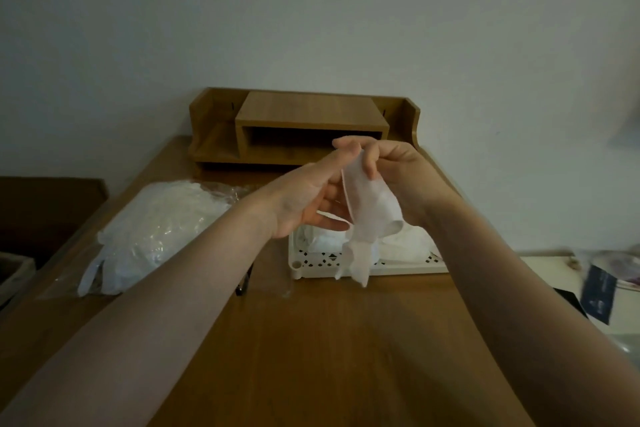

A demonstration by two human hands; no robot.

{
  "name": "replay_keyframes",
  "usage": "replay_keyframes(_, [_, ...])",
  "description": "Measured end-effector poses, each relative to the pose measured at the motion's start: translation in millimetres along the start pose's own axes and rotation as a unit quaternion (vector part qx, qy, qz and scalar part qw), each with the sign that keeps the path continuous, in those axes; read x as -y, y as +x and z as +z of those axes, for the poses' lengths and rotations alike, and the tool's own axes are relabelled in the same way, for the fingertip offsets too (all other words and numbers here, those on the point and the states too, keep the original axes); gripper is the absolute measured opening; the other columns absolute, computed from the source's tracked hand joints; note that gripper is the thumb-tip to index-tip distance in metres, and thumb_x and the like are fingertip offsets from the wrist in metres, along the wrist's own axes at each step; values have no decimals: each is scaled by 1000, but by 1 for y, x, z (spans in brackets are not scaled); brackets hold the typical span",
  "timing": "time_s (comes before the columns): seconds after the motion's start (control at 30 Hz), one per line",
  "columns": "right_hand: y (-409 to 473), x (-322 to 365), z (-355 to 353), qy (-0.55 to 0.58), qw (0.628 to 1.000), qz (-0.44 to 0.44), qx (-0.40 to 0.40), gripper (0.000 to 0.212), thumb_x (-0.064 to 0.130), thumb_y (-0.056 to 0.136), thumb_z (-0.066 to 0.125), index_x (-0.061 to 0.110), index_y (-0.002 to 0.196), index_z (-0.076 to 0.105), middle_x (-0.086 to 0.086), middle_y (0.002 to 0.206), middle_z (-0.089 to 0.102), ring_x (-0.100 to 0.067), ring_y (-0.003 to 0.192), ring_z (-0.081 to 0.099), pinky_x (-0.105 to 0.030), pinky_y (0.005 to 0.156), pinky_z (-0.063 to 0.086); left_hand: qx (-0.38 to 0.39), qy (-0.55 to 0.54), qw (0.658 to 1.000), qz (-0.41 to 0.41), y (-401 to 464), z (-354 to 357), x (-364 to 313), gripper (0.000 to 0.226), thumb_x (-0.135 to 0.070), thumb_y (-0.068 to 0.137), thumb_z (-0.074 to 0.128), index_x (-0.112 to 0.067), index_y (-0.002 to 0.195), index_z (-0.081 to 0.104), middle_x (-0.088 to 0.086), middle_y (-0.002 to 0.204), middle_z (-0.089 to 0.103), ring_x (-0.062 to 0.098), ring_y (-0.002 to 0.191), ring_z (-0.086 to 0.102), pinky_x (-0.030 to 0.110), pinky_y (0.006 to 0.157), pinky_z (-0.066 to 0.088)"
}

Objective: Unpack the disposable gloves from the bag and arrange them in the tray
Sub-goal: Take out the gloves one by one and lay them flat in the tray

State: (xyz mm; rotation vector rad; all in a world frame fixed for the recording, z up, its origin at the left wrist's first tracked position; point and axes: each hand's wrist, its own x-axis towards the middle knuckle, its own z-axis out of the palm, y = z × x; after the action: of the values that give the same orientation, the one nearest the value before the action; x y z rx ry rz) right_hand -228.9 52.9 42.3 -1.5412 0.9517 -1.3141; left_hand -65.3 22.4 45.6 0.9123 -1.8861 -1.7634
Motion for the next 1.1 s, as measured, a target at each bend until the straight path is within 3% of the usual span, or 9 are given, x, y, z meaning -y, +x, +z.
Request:
replay_keyframes(0.1, [-3, -3, 2, -128, 991, 17, -29, 27, -4, 96, 38, -8, 97, 64, -13, 99, 65, -23, 85, 66, -33, 73, 57, -18, 13, 1000, 12, 0, 5, 1, 47, -60, 78, 57, -19, 99, 65, 7, 107, 68, 23, 98, 67, 36, 83, 55])
replay_keyframes(0.2, [-3, -3, 5, -177, 983, 35, -39, 24, 3, 99, 39, 0, 98, 62, -15, 94, 63, -28, 83, 64, -37, 75, 57, -91, 28, 995, 36, 1, 9, 0, 27, -42, 91, 55, -21, 103, 65, 3, 104, 68, 18, 97, 66, 35, 84, 55])
replay_keyframes(0.27, [-4, -5, 6, -162, 983, 64, -51, 18, 4, 99, 39, 11, 94, 56, -8, 93, 60, -21, 81, 62, -34, 75, 56, -146, 51, 985, 72, 2, 10, -1, 21, -35, 95, 52, -19, 99, 65, 3, 94, 68, 16, 87, 66, 31, 77, 52])
replay_keyframes(0.4, [-6, -8, 0, -41, 988, 128, -78, 22, 16, 99, 45, 14, 119, 54, -6, 98, 65, -18, 79, 66, -31, 70, 57, -180, 45, 978, 95, 2, 6, -3, 17, -30, 96, 49, -21, 89, 61, 3, 86, 63, 18, 81, 62, 32, 73, 48])
replay_keyframes(0.57, [-14, -11, -11, -10, 984, 175, -25, 50, 50, 98, 31, 14, 111, 63, 2, 74, 68, -11, 63, 65, -20, 55, 52, -177, 3, 980, 89, 5, 6, 2, 17, -32, 92, 55, -17, 88, 61, 8, 88, 59, 24, 83, 56, 38, 76, 44])
replay_keyframes(0.7, [-21, -30, -23, -35, 983, 159, 90, 28, 28, 85, 57, 8, 102, 64, -2, 98, 68, -22, 97, 66, -30, 84, 53, -153, -85, 982, 71, 10, 8, -4, 14, -27, 93, 56, -15, 87, 61, 2, 79, 63, 17, 76, 62, 34, 75, 51])
replay_keyframes(0.8, [-26, -37, -39, 59, 981, 163, 91, 23, 22, 81, 64, 6, 97, 62, -3, 96, 69, -20, 92, 67, -28, 80, 53, -143, -140, 978, 58, 18, 5, -11, 9, -24, 92, 59, -16, 89, 61, 0, 79, 66, 15, 75, 65, 32, 76, 54])
replay_keyframes(1.0, [-34, -35, -82, 140, 971, 189, 48, 77, 37, 56, 89, 1, 114, 55, -13, 99, 66, -24, 81, 68, -33, 66, 58, -163, -185, 969, -10, 36, 7, 10, 23, -11, 86, 63, -11, 108, 58, 8, 103, 67, 22, 90, 68, 36, 75, 56])
replay_keyframes(1.1, [-32, -25, -104, 174, 959, 211, 75, 42, 28, 67, 83, 5, 99, 67, -10, 86, 70, -22, 71, 71, -29, 57, 58, -144, -176, 974, 1, 45, 10, 22, 34, -7, 86, 63, -10, 116, 47, 10, 111, 61, 23, 96, 66, 37, 80, 56])
